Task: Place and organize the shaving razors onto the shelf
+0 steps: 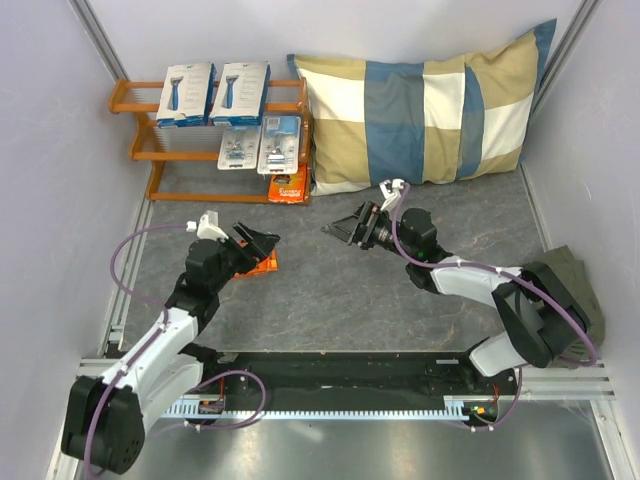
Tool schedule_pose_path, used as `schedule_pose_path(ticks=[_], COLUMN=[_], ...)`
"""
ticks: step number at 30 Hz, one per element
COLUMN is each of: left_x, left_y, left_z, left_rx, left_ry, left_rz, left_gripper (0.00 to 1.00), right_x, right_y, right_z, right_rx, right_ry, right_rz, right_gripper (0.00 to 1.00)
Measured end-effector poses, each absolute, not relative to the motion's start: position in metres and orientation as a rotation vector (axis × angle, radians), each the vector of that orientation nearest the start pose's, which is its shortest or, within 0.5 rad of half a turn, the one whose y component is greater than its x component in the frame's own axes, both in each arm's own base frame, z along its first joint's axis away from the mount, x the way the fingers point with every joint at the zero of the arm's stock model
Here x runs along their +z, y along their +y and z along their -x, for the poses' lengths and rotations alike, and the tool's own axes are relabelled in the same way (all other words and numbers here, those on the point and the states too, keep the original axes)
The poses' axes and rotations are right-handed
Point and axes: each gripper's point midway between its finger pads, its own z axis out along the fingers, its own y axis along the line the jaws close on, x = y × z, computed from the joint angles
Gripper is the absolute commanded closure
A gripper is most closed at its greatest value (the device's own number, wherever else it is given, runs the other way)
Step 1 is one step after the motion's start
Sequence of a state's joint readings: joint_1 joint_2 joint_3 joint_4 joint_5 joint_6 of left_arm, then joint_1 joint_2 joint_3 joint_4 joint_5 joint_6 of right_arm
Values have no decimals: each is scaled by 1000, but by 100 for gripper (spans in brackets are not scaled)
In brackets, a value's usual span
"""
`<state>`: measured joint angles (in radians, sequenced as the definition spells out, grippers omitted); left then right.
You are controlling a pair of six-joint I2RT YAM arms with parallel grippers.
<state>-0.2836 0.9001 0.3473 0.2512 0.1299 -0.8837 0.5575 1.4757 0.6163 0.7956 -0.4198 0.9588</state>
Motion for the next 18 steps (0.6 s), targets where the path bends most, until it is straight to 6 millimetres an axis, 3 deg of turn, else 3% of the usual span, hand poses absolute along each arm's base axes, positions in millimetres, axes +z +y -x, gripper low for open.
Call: schedule_pose_path(ticks=[5, 18], left_x=[140, 96], left_y=[-132, -114], left_z=[-275, -230], left_rx=[-876, -799], left_ry=[1929, 2051], left_rz=[520, 627], left_gripper=[11, 11], right_x=[194, 146], right_y=[332, 395], right_z=[-297, -288], right_rx=[1472, 1468], right_ry=[1872, 2034], right_rz=[76, 234], right_gripper=[2, 2])
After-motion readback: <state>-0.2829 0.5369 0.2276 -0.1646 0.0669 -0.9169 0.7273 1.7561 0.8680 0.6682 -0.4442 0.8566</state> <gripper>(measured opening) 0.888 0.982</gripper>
